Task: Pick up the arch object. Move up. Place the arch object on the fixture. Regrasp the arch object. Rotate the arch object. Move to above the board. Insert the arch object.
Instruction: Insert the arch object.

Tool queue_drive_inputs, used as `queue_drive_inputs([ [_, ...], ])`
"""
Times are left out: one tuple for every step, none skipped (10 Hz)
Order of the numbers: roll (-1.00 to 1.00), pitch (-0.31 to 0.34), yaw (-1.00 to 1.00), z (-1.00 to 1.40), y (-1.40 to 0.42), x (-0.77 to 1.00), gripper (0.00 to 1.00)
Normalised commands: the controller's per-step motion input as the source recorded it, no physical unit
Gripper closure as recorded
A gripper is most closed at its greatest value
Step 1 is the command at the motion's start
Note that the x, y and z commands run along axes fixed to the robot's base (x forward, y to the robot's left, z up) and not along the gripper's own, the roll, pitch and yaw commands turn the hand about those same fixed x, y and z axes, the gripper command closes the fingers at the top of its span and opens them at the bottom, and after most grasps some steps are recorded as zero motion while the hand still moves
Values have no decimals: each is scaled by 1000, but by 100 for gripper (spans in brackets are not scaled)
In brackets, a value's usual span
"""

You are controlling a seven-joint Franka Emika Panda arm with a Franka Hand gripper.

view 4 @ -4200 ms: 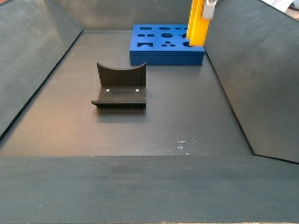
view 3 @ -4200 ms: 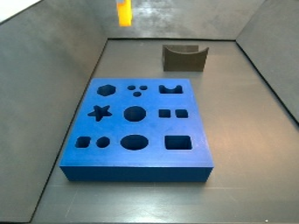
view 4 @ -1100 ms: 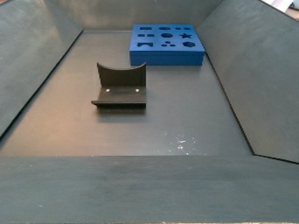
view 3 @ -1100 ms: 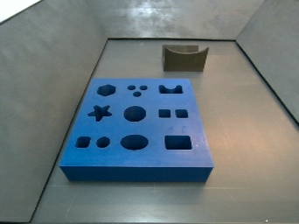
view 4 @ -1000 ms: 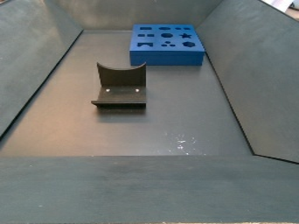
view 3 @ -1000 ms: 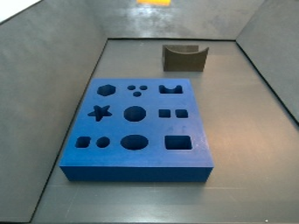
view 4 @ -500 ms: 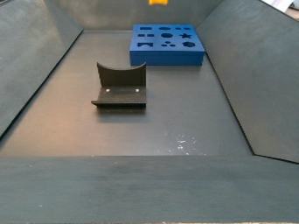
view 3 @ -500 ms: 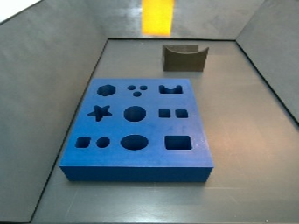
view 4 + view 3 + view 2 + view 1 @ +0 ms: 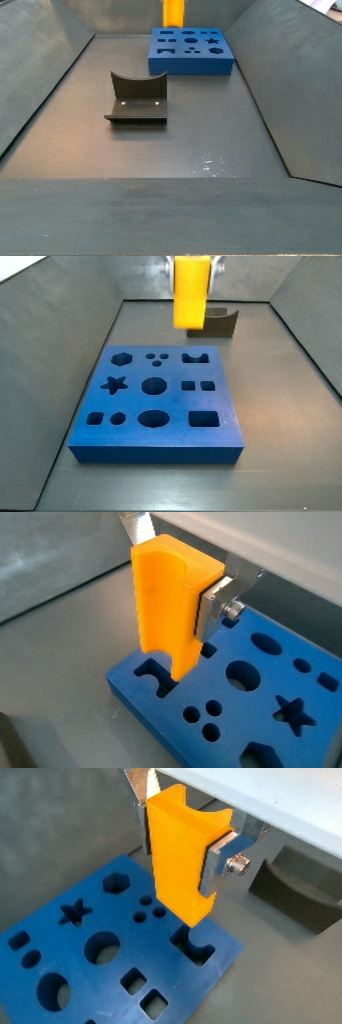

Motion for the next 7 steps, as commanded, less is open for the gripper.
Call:
queue_drive_inputs([
  [0, -24, 97, -1000, -123, 83, 100],
  [0, -60, 60, -1000, -126, 131, 100],
  [30, -97, 0, -1000, -63, 143, 100],
  [93, -84, 0, -906, 0, 157, 100],
  [159, -4, 0, -634, 0, 91, 100],
  [147, 0, 0, -437, 0, 94, 100],
  [120, 0, 0, -340, 14, 91, 100],
])
